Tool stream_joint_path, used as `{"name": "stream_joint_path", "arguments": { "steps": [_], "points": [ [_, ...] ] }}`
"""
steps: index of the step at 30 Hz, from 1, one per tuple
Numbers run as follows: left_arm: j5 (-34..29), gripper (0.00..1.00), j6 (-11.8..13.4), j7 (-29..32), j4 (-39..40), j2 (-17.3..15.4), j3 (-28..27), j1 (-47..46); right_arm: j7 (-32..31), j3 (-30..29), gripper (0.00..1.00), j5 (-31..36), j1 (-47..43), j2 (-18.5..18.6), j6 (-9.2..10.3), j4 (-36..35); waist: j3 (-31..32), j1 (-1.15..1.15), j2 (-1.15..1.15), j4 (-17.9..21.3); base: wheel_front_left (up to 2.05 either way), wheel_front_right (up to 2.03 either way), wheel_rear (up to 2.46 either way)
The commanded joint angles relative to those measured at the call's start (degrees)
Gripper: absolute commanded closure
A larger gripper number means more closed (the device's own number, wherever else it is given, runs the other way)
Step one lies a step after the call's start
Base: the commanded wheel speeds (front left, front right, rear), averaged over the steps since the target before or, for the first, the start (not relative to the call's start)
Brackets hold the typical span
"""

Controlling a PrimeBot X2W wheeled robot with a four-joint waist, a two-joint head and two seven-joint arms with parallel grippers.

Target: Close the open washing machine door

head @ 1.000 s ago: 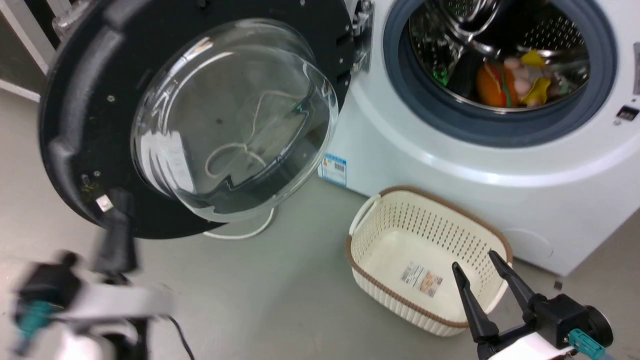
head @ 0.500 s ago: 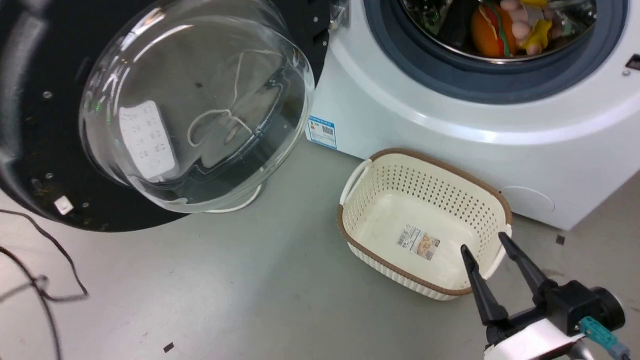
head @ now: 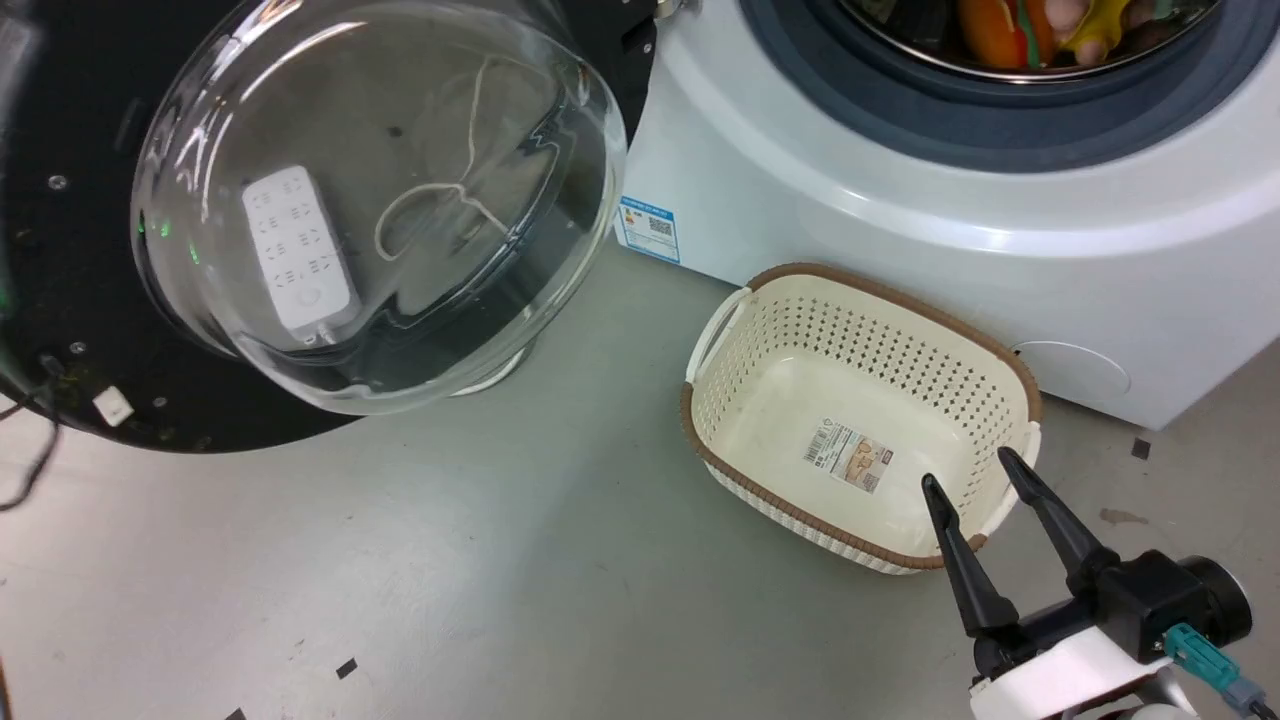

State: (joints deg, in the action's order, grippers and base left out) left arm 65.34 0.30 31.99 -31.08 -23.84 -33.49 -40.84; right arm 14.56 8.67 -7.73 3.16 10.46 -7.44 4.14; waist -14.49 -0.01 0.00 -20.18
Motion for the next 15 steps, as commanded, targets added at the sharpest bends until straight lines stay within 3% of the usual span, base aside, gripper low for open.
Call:
{"name": "stream_joint_path", "arguments": {
  "steps": [1,3,7,15],
  "points": [
    [1.95,1.00,-1.99,3.21,0.31,0.32,0.44,-0.58,0.44,0.17,0.00,-0.46,0.96,0.41,-0.05,0.17,-0.05,0.01,0.00,-0.03,0.00,0.00,0.00],
    [4.24,1.00,-3.77,8.06,1.43,1.01,1.41,0.72,0.44,0.04,0.00,-0.40,0.85,0.43,-0.05,0.23,0.09,0.01,0.00,-0.06,0.00,0.00,0.00],
    [8.47,1.00,-4.68,16.28,4.72,2.54,2.47,3.75,0.44,-0.56,0.00,-0.48,0.50,0.53,-0.05,0.49,0.85,0.01,0.00,-0.26,0.00,0.00,0.00],
    [14.31,1.00,-2.51,28.42,13.33,6.44,4.70,11.03,0.44,-2.45,0.00,-0.42,-0.02,-0.62,-0.05,1.47,4.45,0.01,0.00,-0.48,0.00,0.00,0.00]
  ]
}}
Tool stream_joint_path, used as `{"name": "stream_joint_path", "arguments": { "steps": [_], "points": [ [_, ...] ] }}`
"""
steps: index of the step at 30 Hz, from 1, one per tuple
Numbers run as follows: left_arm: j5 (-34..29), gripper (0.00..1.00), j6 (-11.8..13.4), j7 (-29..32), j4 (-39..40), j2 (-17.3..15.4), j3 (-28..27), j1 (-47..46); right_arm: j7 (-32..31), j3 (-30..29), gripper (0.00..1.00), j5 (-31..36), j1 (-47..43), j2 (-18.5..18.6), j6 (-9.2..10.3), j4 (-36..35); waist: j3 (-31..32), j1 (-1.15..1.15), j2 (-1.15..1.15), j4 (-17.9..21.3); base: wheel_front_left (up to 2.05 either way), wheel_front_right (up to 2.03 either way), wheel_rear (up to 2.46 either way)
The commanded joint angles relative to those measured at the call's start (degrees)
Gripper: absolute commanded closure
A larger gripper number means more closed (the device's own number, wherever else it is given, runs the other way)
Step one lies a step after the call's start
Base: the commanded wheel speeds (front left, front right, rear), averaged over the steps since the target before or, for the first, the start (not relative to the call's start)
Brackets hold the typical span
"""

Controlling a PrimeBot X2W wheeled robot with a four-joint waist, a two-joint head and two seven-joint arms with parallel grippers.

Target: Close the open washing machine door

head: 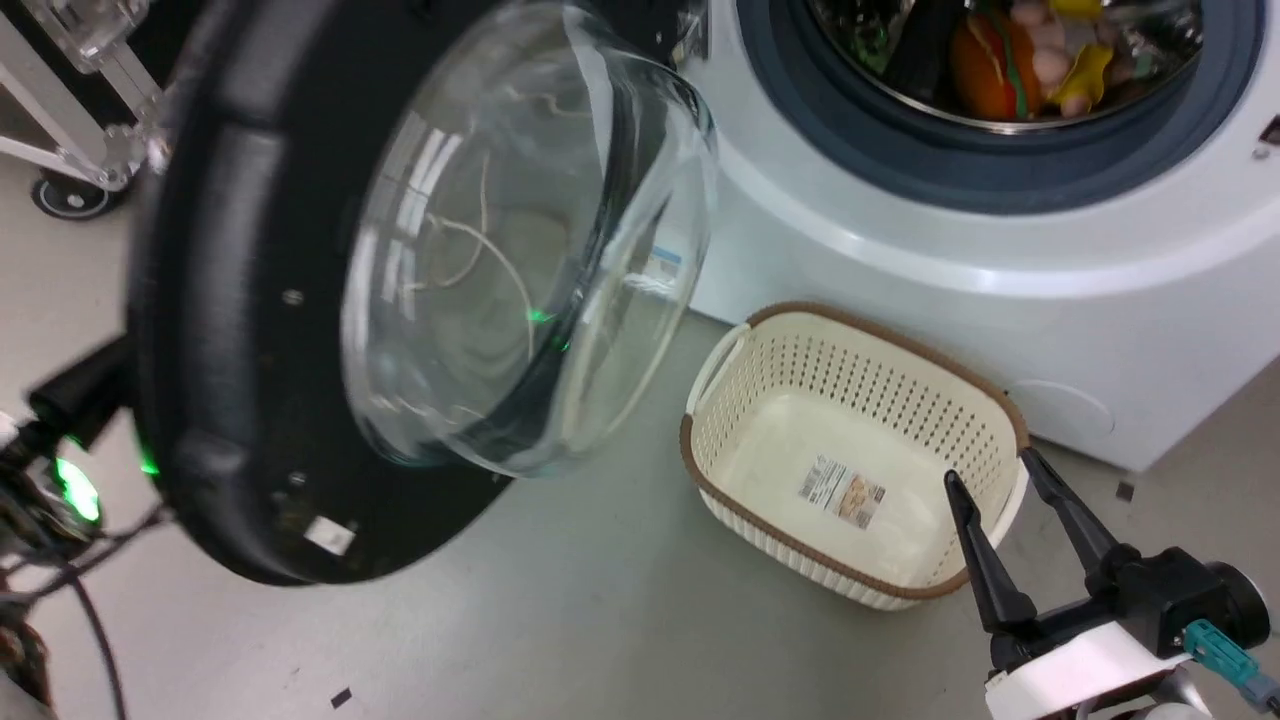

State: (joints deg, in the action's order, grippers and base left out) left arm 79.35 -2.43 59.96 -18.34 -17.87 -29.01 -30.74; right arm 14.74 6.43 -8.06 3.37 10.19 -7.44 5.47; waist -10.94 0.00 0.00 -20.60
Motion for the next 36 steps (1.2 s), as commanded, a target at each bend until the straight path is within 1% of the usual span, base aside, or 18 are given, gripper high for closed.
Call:
{"name": "stream_joint_path", "arguments": {
  "steps": [1,4,8,11,15,16,17,20,21,22,23,24,25,26,29,32,36],
  "points": [
    [0.55,1.00,0.49,1.35,1.75,1.06,0.65,1.92,0.26,-0.47,0.00,-0.04,-0.34,-0.61,-0.05,0.22,1.44,0.00,0.00,-0.06,0.00,0.00,0.00],
    [0.84,1.00,1.19,3.28,5.10,3.29,2.25,4.92,0.26,-1.22,0.00,0.20,-0.64,-1.32,-0.05,0.43,2.81,0.00,0.00,0.04,0.00,0.00,0.00],
    [0.41,1.00,1.98,4.53,9.87,7.11,4.84,9.31,0.26,-2.34,0.00,0.57,-1.03,-2.10,-0.05,0.70,4.68,0.00,0.00,0.81,0.00,0.00,0.00],
    [0.50,1.00,2.12,5.33,13.08,10.20,6.85,12.48,0.26,-3.46,0.00,0.86,-1.56,-2.63,-0.05,0.86,6.09,0.00,0.00,1.76,0.00,0.00,0.00],
    [0.63,1.00,1.94,5.12,16.60,13.21,9.92,16.71,0.26,-4.97,0.00,1.35,-2.53,-3.16,-0.05,1.13,7.90,0.00,0.00,3.64,0.00,0.00,0.00],
    [0.63,1.00,1.94,5.12,16.60,13.21,9.92,16.71,0.26,-4.97,0.00,1.35,-2.53,-3.16,-0.05,1.13,7.90,0.00,0.00,3.64,0.00,0.00,0.00],
    [1.33,1.00,1.81,4.53,17.90,14.15,11.80,18.77,0.26,-5.82,0.00,1.65,-2.98,-3.39,-0.05,1.14,8.57,0.00,0.00,4.81,0.00,0.00,0.00],
    [2.55,1.00,1.06,2.17,18.94,14.79,15.05,21.73,0.26,-7.04,0.00,2.16,-3.53,-3.83,-0.05,1.03,9.04,0.00,0.00,7.13,0.00,0.00,0.00],
    [2.55,1.00,1.06,2.17,18.94,14.79,15.05,21.73,0.26,-7.04,0.00,2.16,-3.53,-3.83,-0.05,1.03,9.04,0.00,0.00,7.13,0.00,0.00,0.00],
    [2.98,1.00,0.45,-1.65,18.75,14.92,17.48,23.35,0.26,-7.47,0.00,2.50,-3.64,-4.01,-0.05,0.90,8.91,0.00,0.00,8.97,0.00,0.00,0.00],
    [2.98,1.00,0.45,-1.65,18.75,14.92,17.48,23.35,0.26,-7.47,0.00,2.50,-3.64,-4.01,-0.05,0.90,8.91,0.00,0.00,8.97,0.00,0.00,0.00],
    [4.17,1.00,-0.13,-3.50,18.67,14.94,19.60,24.14,0.26,-7.55,0.00,2.63,-3.60,-4.07,-0.05,0.83,8.74,0.00,0.00,10.02,0.00,0.00,0.00],
    [5.91,1.00,-1.00,-7.75,18.61,14.96,24.09,25.70,0.26,-7.68,0.00,2.74,-3.51,-4.02,-0.05,0.86,8.39,0.00,0.00,12.12,0.00,0.00,0.00],
    [5.91,1.00,-1.00,-7.75,18.61,14.96,24.09,25.70,0.26,-7.68,0.00,2.74,-3.51,-4.02,-0.05,0.86,8.39,0.00,0.00,12.12,0.00,0.00,0.00],
    [6.50,1.00,-2.07,-15.06,18.13,14.97,29.85,26.61,0.26,-7.58,0.00,2.84,-3.43,-3.84,-0.05,0.74,7.39,0.00,0.00,15.32,0.00,0.00,0.00],
    [6.89,1.00,-2.71,-20.62,16.66,14.98,34.60,25.61,0.26,-7.33,0.00,2.84,-2.93,-3.55,-0.05,0.44,5.69,0.00,0.00,18.65,0.00,0.00,0.00],
    [7.93,1.00,-3.37,-27.45,14.17,14.98,39.24,22.50,0.26,-7.24,0.00,2.35,-2.02,-3.17,-0.05,0.35,3.21,0.00,0.00,23.36,0.00,0.00,0.00]
  ]
}}
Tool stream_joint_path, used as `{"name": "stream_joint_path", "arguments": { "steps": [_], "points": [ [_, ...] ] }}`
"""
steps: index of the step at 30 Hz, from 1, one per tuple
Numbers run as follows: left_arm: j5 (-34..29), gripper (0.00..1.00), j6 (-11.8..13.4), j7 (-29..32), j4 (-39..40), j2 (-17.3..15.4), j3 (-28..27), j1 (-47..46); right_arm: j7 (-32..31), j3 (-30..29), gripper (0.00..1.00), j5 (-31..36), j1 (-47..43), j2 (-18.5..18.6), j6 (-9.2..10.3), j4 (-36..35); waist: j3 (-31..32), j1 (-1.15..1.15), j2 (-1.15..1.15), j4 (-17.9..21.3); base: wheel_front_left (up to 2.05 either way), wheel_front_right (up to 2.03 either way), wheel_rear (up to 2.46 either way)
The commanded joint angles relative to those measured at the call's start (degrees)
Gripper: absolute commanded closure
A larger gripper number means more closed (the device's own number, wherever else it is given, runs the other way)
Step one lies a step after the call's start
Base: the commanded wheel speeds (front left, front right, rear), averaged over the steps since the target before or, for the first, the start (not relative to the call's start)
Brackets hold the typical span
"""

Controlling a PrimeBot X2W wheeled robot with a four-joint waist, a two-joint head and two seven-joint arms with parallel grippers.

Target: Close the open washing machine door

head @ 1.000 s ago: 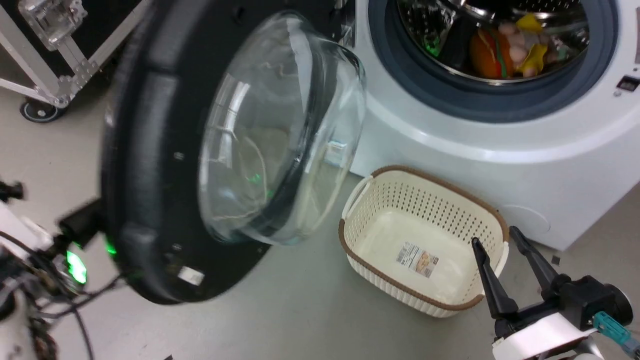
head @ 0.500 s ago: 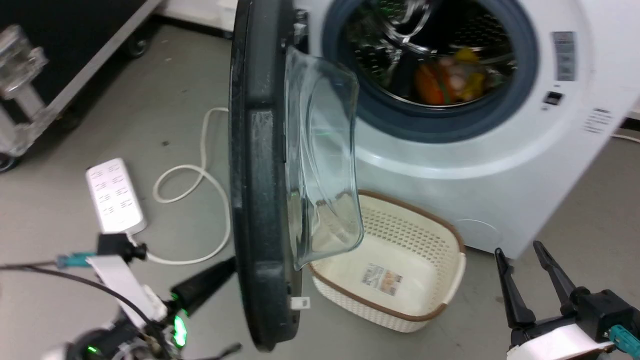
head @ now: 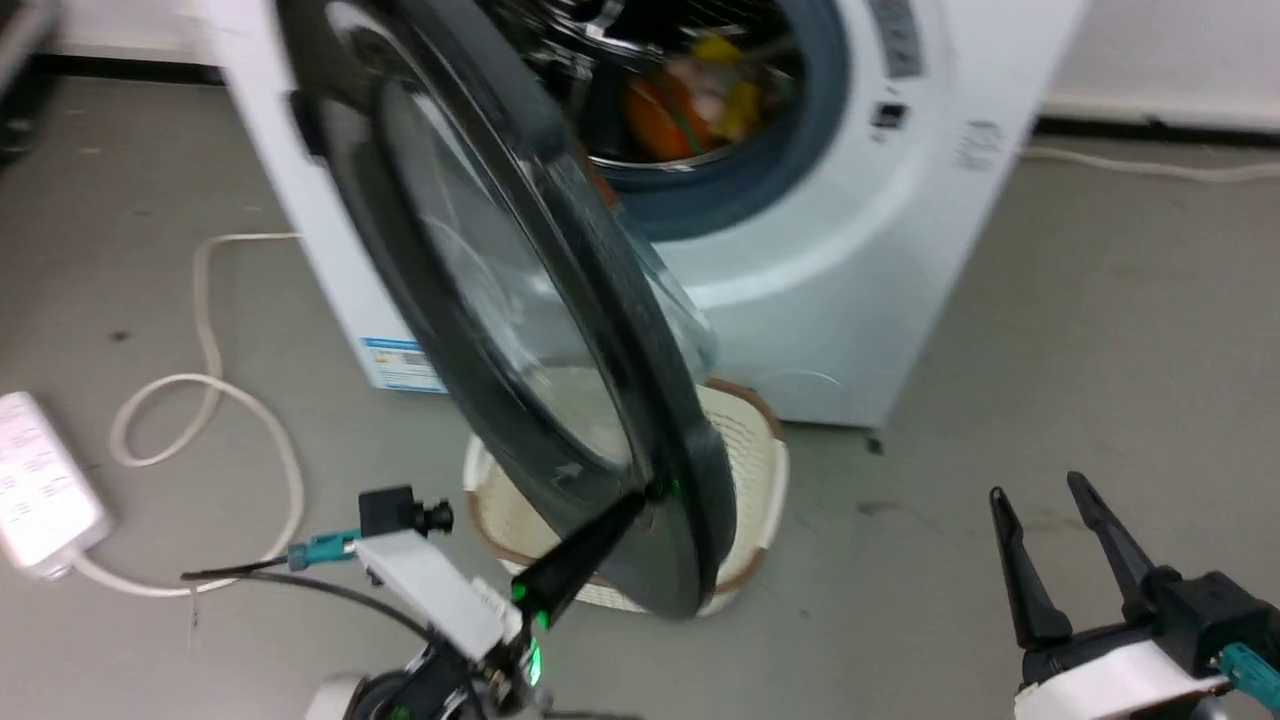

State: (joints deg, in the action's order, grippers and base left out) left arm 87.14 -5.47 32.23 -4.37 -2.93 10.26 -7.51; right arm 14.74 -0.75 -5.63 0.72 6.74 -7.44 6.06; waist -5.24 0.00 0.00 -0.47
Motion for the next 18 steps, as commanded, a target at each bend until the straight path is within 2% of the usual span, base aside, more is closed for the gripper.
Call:
{"name": "stream_joint_path", "arguments": {
  "steps": [1,8,13,18],
  "points": [
    [0.80,1.00,-0.48,-1.59,-0.53,0.04,0.94,-1.71,0.26,0.03,0.00,-0.21,0.89,0.30,-0.05,-0.25,-3.21,0.00,0.00,4.53,0.00,0.00,0.00],
    [4.47,1.00,-1.20,-14.92,-7.05,0.04,7.27,-11.47,0.26,0.48,0.00,-1.15,2.93,-0.05,-0.05,-0.51,-8.55,0.00,0.00,12.72,0.00,0.00,0.00],
    [7.21,1.00,-1.52,-24.43,-13.05,0.05,8.64,-20.71,0.26,0.73,0.00,-1.85,4.46,-0.87,-0.05,-0.41,-12.06,0.00,0.00,17.73,0.00,0.00,0.00],
    [9.14,1.00,-1.84,-32.03,-20.25,0.05,8.47,-29.04,0.26,0.57,0.00,-2.45,4.99,-1.73,-0.05,0.20,-13.43,0.00,0.00,20.31,0.00,0.00,0.00]
  ]
}}
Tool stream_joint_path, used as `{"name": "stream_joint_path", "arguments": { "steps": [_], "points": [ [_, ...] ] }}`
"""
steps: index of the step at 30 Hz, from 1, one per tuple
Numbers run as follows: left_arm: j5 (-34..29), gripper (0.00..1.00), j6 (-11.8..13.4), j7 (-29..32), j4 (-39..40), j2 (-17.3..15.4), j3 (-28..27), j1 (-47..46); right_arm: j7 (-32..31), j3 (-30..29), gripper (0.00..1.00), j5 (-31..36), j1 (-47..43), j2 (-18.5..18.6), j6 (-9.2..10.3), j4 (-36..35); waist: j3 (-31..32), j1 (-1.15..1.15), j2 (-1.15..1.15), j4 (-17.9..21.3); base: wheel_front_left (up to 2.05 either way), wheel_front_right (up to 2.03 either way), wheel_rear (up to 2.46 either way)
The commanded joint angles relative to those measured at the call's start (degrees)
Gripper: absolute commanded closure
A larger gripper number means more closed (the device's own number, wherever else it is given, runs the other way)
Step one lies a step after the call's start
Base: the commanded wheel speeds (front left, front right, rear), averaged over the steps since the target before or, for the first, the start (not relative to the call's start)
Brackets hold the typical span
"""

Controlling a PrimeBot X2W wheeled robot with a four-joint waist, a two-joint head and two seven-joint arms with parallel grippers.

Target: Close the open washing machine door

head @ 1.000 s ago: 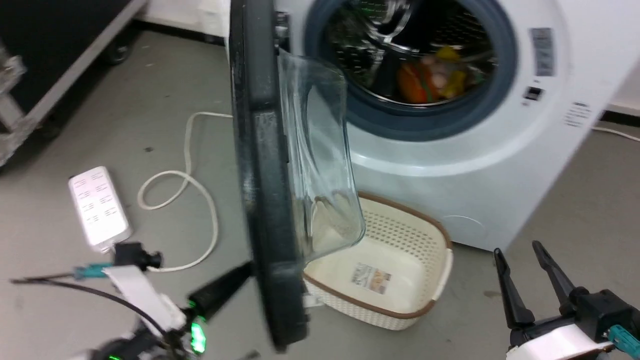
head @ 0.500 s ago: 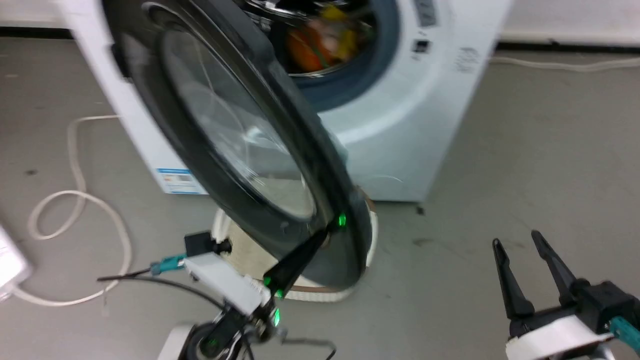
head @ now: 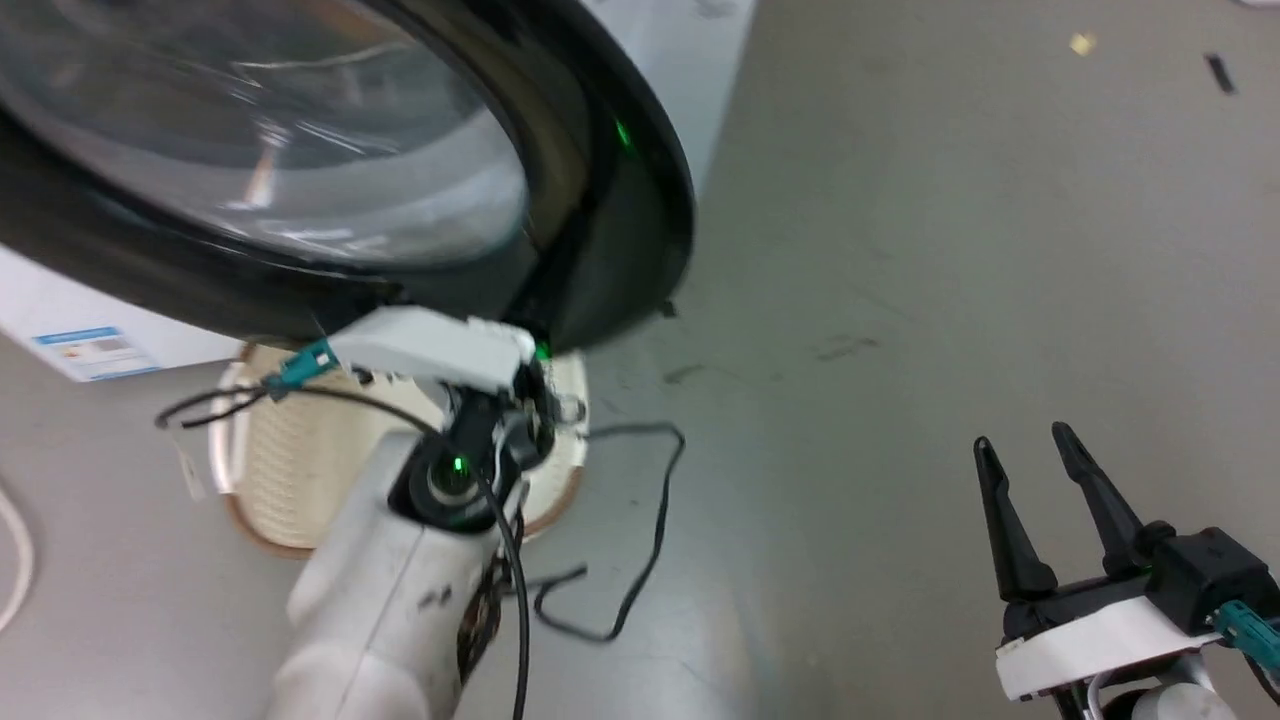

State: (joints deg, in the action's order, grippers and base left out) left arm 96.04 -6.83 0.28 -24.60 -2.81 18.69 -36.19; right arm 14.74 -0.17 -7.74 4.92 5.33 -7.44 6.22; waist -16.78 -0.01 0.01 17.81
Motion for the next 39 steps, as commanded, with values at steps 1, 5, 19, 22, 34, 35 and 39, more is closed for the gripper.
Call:
{"name": "stream_joint_path", "arguments": {
  "steps": [1,5,19,22,34,35,39],
  "points": [
    [0.63,1.00,-0.52,-1.03,-1.30,-0.07,0.07,-1.67,0.26,0.04,0.00,-0.39,0.87,-0.47,-0.05,0.11,-2.00,0.01,-0.01,2.31,0.00,0.00,0.00],
    [2.05,1.00,-0.62,-3.10,-3.94,-0.07,0.62,-5.29,0.26,-0.17,0.00,-0.41,1.08,-0.88,-0.05,0.30,-2.02,0.01,-0.01,2.45,0.00,0.00,0.00],
    [-7.50,1.00,-0.65,-6.66,8.48,-5.41,4.70,9.88,0.26,-1.12,0.00,0.45,-1.04,-1.25,-0.05,-1.44,6.59,0.01,-0.01,-5.32,0.00,0.00,0.00],
    [-13.93,0.00,-0.65,-11.50,12.20,-9.36,5.96,15.44,0.26,-0.89,0.00,0.33,-2.04,-1.37,-0.05,-2.91,8.95,0.01,-0.01,-7.38,0.00,0.00,0.00],
    [-48.85,0.00,-0.66,-15.26,20.66,-8.80,-12.54,34.27,0.26,0.83,0.00,-0.05,-7.66,-1.35,-0.05,-6.23,16.35,0.01,-0.01,-15.08,0.00,0.00,0.00],
    [-53.42,0.00,-0.65,-15.26,21.22,-8.56,-13.18,35.32,0.26,0.92,0.00,-0.11,-8.03,-1.24,-0.05,-6.34,16.59,0.01,-0.01,-15.63,0.00,0.00,0.00],
    [-69.19,0.00,0.26,-15.27,22.92,-7.27,-14.68,37.89,0.26,1.53,0.00,-0.15,-9.12,-0.93,-0.05,-6.15,17.20,0.01,-0.01,-17.48,0.00,0.00,0.00]
  ]
}}
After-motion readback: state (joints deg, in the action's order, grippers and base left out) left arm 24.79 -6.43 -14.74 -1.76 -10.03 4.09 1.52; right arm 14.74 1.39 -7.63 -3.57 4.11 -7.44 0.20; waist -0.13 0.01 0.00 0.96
